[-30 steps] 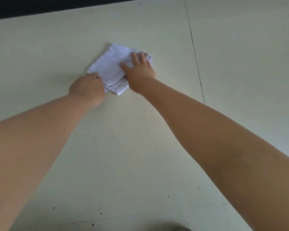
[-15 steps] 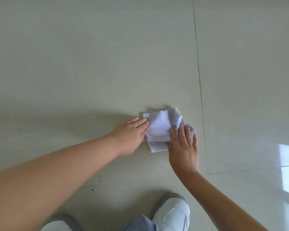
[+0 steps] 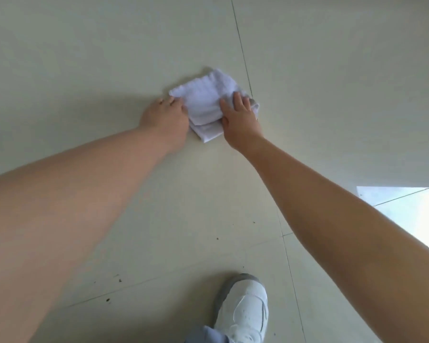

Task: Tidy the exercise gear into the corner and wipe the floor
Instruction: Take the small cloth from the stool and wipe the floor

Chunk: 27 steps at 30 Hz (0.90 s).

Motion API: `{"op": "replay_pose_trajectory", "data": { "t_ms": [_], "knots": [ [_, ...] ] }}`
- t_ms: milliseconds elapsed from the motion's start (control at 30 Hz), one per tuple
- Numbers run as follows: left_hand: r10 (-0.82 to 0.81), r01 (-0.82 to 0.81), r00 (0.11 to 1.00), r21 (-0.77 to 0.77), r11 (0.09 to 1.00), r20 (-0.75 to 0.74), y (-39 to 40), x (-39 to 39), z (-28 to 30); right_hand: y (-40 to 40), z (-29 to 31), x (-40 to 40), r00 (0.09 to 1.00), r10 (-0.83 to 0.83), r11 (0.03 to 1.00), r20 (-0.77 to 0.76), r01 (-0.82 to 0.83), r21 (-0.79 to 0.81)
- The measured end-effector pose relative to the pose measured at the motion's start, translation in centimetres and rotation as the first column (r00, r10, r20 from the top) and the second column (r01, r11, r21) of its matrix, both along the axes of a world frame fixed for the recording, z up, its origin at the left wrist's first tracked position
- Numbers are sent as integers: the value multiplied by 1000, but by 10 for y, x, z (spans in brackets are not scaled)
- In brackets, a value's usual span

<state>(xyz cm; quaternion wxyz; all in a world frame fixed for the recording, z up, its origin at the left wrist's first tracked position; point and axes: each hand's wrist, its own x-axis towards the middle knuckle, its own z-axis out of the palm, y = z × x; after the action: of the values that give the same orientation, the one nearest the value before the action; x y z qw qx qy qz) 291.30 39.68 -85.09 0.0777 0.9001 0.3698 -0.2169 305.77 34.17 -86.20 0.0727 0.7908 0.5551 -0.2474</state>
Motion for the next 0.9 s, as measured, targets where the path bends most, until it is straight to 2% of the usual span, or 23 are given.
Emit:
{"op": "replay_pose_trajectory", "data": {
  "t_ms": [167,300,467,633,800,900],
  "knots": [
    [-18,8,978,-49,999,-206,13,-57,7,-10,5,-72,997,43,999,-68,-41,27],
    [-156,131,945,-103,986,-288,-5,-69,15,-47,14,-96,996,64,995,-61,-69,-73],
    [-355,290,893,-250,924,-277,-31,-67,20,-86,39,-94,977,207,930,47,-182,-320],
    [-429,331,875,-370,868,-224,-62,-40,28,-119,66,-79,938,327,816,113,-221,-534],
    [-513,443,845,-338,830,-153,-94,-24,44,-129,92,-47,934,311,771,175,-140,-622],
    [-515,453,844,-316,834,-149,-107,-12,44,-133,84,-33,962,200,779,186,-41,-626]
  ]
}}
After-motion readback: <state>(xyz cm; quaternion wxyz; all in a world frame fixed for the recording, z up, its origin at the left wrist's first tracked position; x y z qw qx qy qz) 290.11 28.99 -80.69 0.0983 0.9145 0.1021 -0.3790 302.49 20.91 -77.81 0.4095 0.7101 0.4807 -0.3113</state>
